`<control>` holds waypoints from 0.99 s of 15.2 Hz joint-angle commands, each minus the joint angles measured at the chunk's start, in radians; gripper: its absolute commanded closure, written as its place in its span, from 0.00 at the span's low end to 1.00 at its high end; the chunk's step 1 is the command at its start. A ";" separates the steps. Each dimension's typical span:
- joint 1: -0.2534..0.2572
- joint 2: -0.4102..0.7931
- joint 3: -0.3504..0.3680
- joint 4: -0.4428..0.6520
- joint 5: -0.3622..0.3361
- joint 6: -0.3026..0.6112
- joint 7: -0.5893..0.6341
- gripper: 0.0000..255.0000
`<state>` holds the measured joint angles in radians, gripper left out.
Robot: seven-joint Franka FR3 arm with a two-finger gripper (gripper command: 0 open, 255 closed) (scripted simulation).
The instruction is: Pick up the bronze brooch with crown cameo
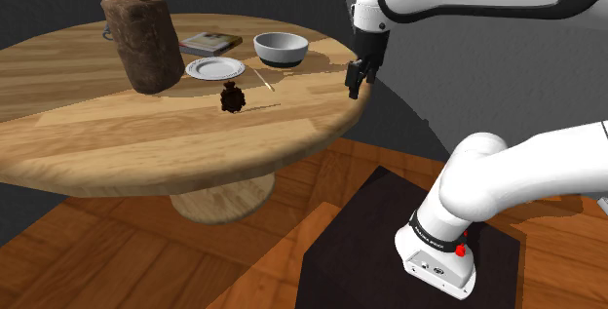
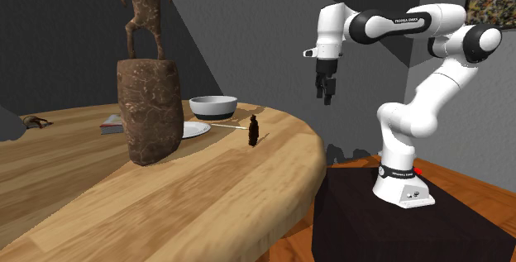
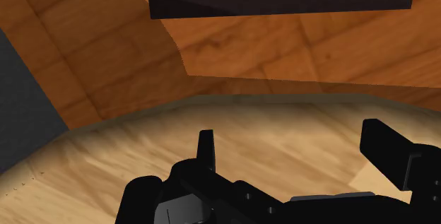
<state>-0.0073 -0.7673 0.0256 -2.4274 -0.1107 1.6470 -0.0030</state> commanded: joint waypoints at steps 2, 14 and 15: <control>0.004 0.027 0.017 0.014 0.012 0.016 0.026 0.00; 0.015 0.391 0.200 0.285 0.063 0.155 0.327 0.00; 0.015 0.425 0.213 0.315 0.059 0.161 0.352 0.00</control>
<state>0.0087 -0.3680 0.2288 -2.1359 -0.0495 1.8010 0.3275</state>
